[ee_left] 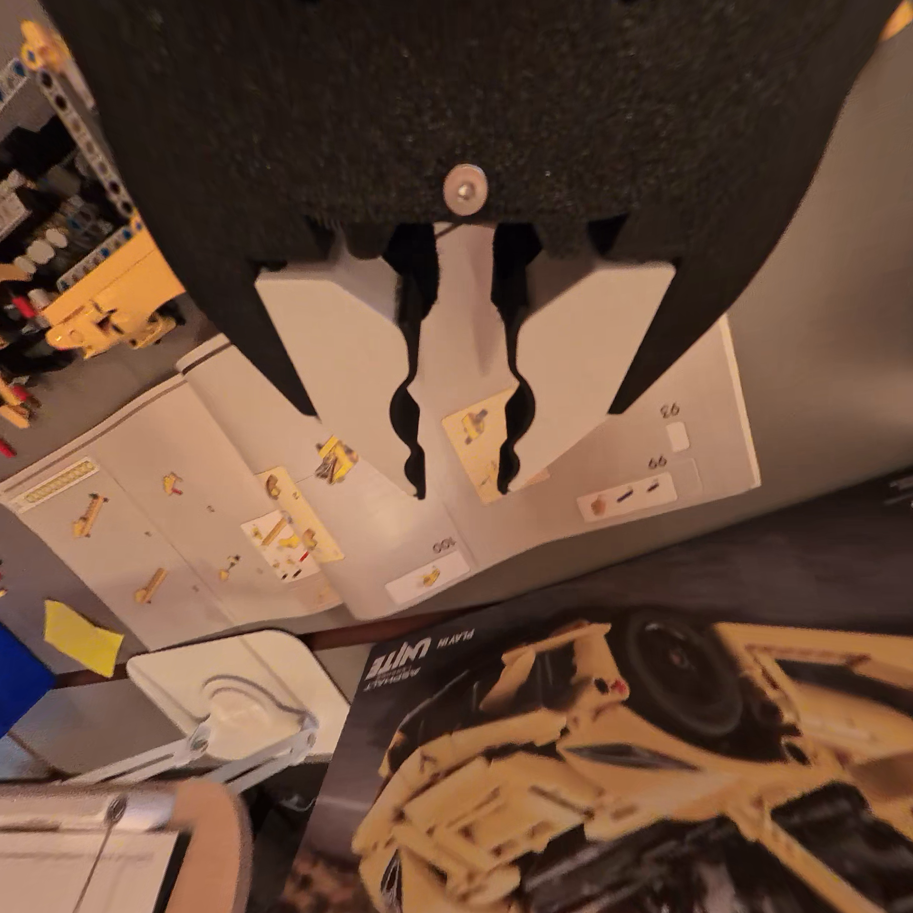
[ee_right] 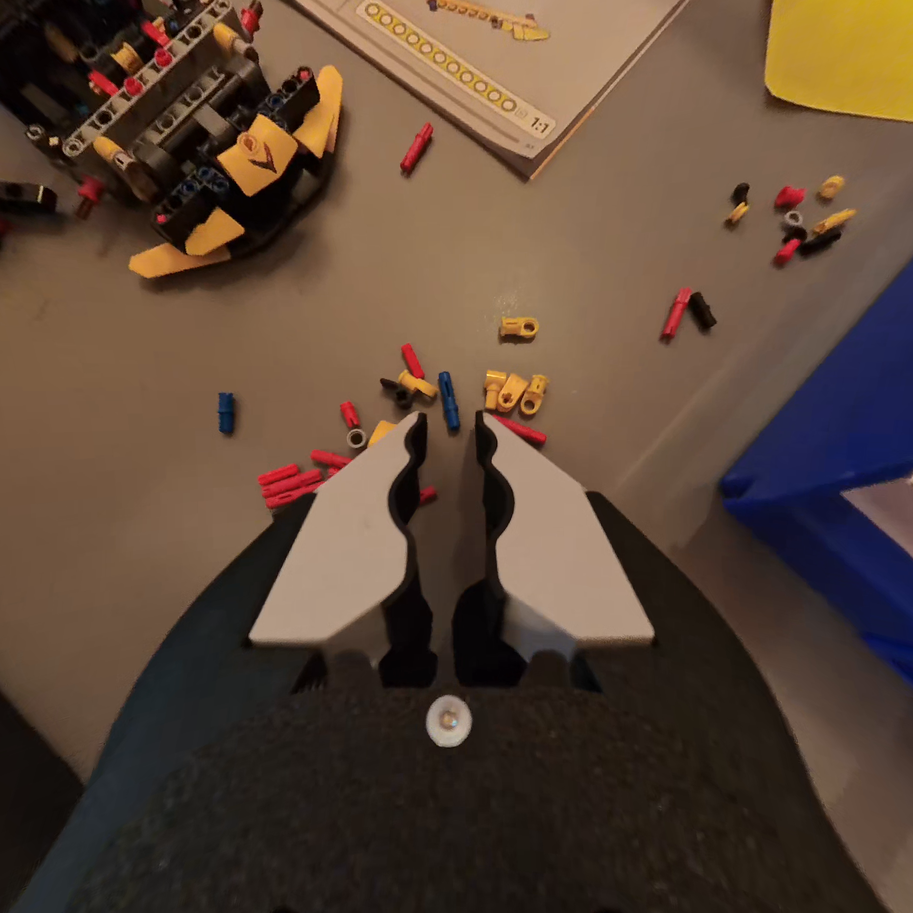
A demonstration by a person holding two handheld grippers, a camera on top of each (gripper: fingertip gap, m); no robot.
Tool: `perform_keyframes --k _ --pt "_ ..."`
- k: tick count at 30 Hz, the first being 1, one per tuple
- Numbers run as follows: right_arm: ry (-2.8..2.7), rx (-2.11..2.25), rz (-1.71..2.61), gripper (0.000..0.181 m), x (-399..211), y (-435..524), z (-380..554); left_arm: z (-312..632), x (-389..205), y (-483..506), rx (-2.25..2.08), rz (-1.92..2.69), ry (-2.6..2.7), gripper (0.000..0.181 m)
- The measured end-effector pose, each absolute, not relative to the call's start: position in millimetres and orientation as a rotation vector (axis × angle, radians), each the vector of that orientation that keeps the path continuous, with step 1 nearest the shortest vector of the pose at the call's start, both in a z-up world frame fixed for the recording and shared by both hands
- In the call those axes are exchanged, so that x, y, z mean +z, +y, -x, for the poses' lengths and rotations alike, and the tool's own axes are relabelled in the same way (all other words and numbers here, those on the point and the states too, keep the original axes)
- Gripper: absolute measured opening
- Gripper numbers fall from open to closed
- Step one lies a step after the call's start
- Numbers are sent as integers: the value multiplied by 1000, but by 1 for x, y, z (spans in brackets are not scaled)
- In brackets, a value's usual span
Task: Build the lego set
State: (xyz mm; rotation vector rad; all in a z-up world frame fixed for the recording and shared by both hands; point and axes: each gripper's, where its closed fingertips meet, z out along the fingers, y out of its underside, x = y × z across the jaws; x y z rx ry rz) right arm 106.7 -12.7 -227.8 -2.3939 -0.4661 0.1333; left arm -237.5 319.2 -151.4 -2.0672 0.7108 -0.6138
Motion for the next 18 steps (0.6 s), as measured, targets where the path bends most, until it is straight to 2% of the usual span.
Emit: perform_keyframes --k 2,4,7,10,14,18 --pt "-465 153 2412 17 -233 -11 -108 248 -160 316 -578 2078 730 29" --pt "-478 214 2408 4 -233 -11 -104 261 -165 316 -517 2081 731 29" --pt "-506 170 2410 3 -225 -12 -106 272 -163 317 -488 2065 729 29" --pt "-520 127 2365 3 -192 -14 -96 283 -160 321 -443 2051 730 29" --pt "-709 304 2208 3 -146 -21 -14 299 -168 328 -378 2073 707 29" --pt "-849 558 2205 4 -164 -34 81 303 -172 329 -432 2102 665 29"
